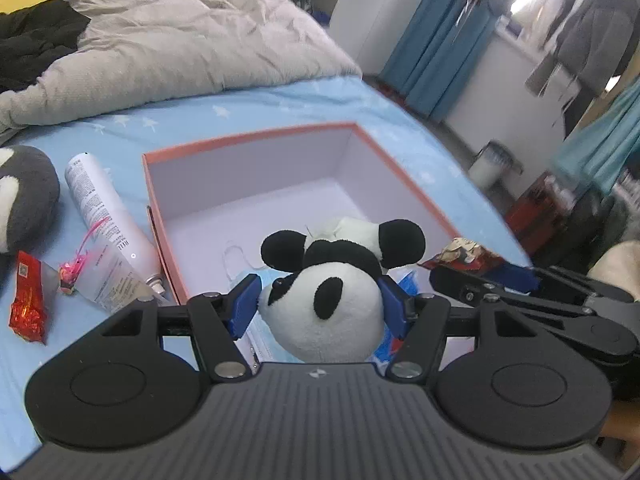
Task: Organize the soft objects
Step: 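Lift and carry the panda plush and candy with both grippers over the pink box, then open both grippers to drop the panda plush and candy into the box, then withdraw both open grippers from the box back over the bed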
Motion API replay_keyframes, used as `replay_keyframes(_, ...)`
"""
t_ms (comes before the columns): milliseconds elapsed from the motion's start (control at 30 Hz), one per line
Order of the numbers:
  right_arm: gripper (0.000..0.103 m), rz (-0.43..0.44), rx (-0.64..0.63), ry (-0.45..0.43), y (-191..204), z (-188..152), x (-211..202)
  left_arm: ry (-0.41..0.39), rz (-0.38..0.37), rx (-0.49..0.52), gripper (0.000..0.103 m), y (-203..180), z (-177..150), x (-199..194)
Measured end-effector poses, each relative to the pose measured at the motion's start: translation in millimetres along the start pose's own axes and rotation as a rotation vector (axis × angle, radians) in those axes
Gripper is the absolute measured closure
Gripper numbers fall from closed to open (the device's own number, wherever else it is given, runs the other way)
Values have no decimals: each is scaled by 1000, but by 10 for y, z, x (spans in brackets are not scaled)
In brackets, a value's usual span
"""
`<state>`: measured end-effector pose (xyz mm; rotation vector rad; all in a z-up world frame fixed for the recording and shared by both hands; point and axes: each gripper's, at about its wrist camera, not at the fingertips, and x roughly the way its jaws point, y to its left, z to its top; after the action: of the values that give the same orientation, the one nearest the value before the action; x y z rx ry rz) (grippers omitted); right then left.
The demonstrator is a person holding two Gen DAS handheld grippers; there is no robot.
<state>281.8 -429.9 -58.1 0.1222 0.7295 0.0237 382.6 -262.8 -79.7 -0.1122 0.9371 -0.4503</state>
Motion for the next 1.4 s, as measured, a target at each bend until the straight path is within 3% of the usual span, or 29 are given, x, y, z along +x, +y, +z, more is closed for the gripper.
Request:
replay_keyframes(233, 48, -19, 29, 70, -118, -103, 221, 58, 70, 36, 34, -22, 9, 260)
replay_keyframes(467, 47, -33, 30, 111, -134, -181, 331, 74, 68, 30, 33, 70, 11, 260)
replay_keyframes(567, 39, -49, 17, 120, -119, -169, 361, 84, 67, 53, 30, 64, 16, 250)
replay_keyframes(600, 34, -52, 18, 117, -115, -163, 356, 74, 73, 54, 30, 78, 21, 225)
replay_keyframes(967, 33, 3, 22, -56, 21, -139, -122, -105, 84, 131, 30, 46, -125, -455)
replay_keyframes(1400, 33, 107, -44, -237, 478, -206, -718, -291, 44, 130, 30, 49, -452, -1366)
